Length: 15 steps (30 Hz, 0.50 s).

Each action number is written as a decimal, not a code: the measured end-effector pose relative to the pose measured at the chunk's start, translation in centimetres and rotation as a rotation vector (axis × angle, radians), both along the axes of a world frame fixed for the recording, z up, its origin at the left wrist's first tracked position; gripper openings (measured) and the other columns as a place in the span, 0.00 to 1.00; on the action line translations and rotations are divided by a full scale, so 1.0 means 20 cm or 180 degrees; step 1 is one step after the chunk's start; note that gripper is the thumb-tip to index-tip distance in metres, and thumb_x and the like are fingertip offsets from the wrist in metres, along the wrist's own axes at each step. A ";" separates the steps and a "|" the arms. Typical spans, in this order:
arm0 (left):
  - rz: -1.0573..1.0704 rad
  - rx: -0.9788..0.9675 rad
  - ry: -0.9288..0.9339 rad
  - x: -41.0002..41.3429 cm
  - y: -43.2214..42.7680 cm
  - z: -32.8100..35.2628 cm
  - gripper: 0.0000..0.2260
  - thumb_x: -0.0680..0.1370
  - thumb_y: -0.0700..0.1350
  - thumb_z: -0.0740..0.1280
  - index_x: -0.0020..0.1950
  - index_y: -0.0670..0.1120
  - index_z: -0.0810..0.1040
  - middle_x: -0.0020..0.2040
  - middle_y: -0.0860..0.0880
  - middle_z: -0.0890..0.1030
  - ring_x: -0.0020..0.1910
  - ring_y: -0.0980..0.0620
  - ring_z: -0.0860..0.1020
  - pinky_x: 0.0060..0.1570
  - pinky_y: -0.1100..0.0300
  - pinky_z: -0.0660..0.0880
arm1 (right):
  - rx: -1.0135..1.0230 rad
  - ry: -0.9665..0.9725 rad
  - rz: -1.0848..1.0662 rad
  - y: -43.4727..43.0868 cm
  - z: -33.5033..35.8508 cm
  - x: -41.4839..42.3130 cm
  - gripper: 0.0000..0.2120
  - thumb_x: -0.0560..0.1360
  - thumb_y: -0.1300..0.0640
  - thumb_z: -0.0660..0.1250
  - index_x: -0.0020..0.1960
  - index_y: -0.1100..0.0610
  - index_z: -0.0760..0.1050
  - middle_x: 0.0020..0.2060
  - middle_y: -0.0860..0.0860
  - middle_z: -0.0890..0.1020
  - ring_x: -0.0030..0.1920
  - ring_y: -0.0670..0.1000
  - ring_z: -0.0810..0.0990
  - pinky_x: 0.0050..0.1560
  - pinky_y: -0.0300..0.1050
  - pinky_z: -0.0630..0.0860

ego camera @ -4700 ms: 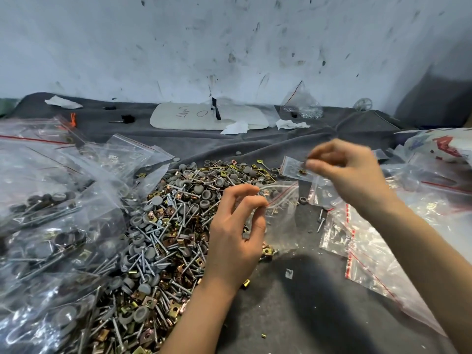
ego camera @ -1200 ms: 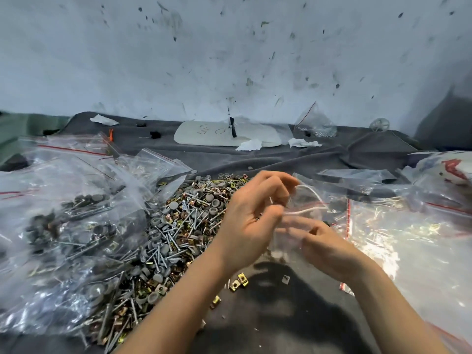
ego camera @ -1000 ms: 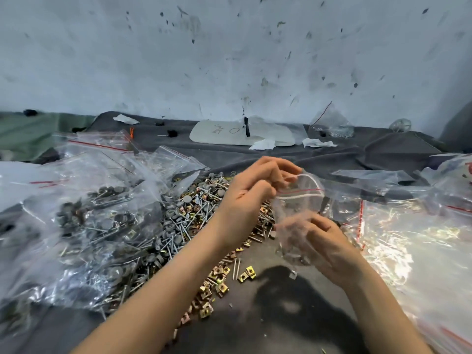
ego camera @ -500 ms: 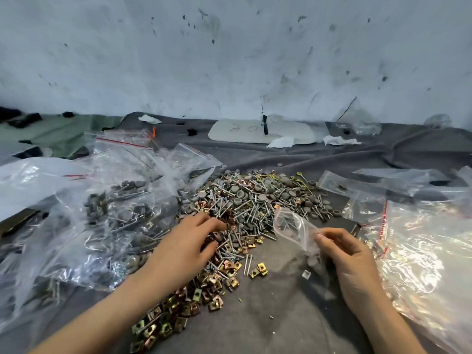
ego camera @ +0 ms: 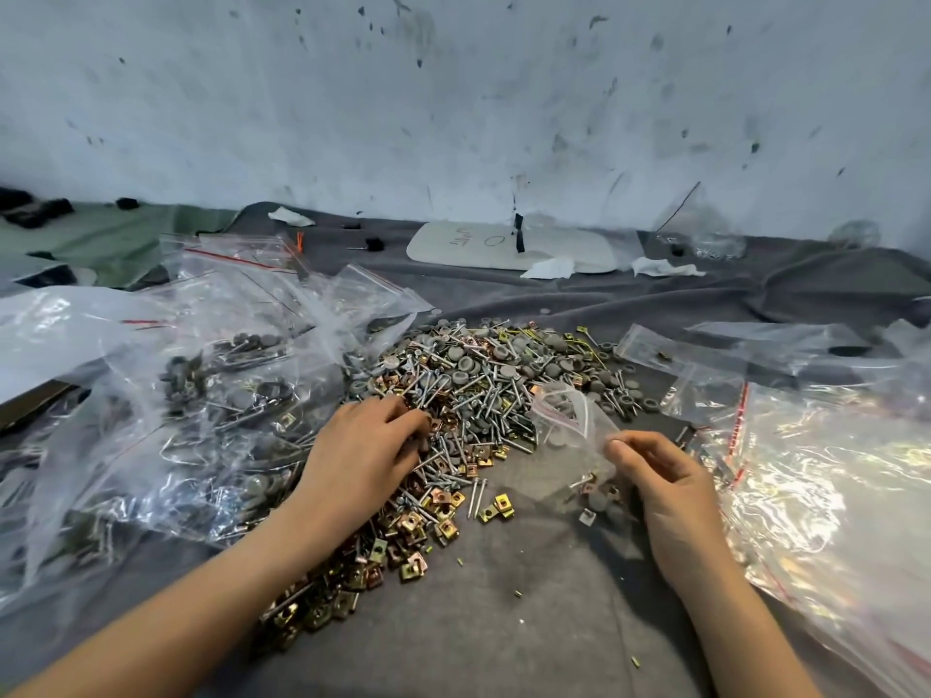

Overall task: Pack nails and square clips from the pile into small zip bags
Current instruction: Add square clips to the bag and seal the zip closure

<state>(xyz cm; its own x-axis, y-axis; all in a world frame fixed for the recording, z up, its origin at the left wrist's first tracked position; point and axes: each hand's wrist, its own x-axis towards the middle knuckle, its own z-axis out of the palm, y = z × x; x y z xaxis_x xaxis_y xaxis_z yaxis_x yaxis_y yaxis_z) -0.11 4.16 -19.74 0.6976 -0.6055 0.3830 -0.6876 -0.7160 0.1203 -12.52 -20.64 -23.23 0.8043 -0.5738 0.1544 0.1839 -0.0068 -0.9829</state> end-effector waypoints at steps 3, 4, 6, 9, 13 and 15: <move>0.0197 -0.0011 -0.0051 -0.01 0.00 -0.01 0.06 0.76 0.50 0.68 0.51 0.51 0.80 0.48 0.52 0.76 0.49 0.51 0.75 0.52 0.54 0.72 | 0.0136 -0.0035 -0.0034 0.00 0.01 -0.01 0.05 0.68 0.52 0.72 0.42 0.51 0.83 0.35 0.55 0.78 0.35 0.50 0.72 0.31 0.33 0.71; 0.0268 0.0008 -0.0097 -0.01 0.00 -0.02 0.07 0.75 0.52 0.69 0.50 0.51 0.80 0.48 0.52 0.76 0.49 0.51 0.75 0.52 0.54 0.72 | 0.0176 -0.0039 -0.0038 0.00 0.01 -0.01 0.06 0.67 0.51 0.72 0.42 0.51 0.84 0.35 0.54 0.78 0.34 0.50 0.72 0.30 0.33 0.71; 0.0414 0.0125 -0.0202 0.00 -0.02 -0.02 0.10 0.74 0.55 0.69 0.48 0.50 0.80 0.48 0.52 0.76 0.50 0.50 0.74 0.53 0.52 0.70 | 0.0276 -0.0067 -0.0063 0.00 0.01 -0.01 0.06 0.66 0.50 0.72 0.41 0.49 0.84 0.34 0.49 0.82 0.34 0.48 0.76 0.32 0.33 0.73; 0.0616 0.0285 -0.0247 -0.01 -0.05 -0.01 0.10 0.74 0.56 0.69 0.46 0.50 0.80 0.48 0.52 0.76 0.51 0.50 0.74 0.54 0.51 0.65 | 0.0558 -0.0140 -0.0069 -0.01 0.00 0.00 0.05 0.65 0.51 0.72 0.40 0.49 0.85 0.35 0.45 0.84 0.35 0.45 0.79 0.35 0.34 0.76; 0.0718 0.0076 0.0063 -0.02 -0.07 0.00 0.06 0.74 0.54 0.68 0.45 0.52 0.77 0.44 0.56 0.71 0.49 0.54 0.73 0.55 0.53 0.63 | 0.1128 -0.0302 -0.0049 -0.02 0.02 -0.01 0.03 0.66 0.56 0.71 0.37 0.53 0.84 0.33 0.49 0.83 0.30 0.46 0.79 0.28 0.35 0.75; 0.0689 -0.0136 0.0333 -0.03 -0.08 0.00 0.05 0.74 0.52 0.69 0.45 0.54 0.75 0.45 0.57 0.69 0.49 0.55 0.73 0.56 0.53 0.63 | 0.1221 -0.0328 -0.0064 -0.02 0.02 -0.02 0.08 0.70 0.60 0.70 0.35 0.52 0.84 0.32 0.48 0.83 0.27 0.43 0.77 0.25 0.33 0.72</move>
<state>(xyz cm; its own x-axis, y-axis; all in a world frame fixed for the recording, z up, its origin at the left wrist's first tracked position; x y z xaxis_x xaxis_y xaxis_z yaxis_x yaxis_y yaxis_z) -0.80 2.62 -19.69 0.8466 -0.4224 0.3239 -0.5009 -0.8381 0.2160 -12.85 -21.14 -22.87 0.7838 -0.6210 0.0051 0.2852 0.3526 -0.8913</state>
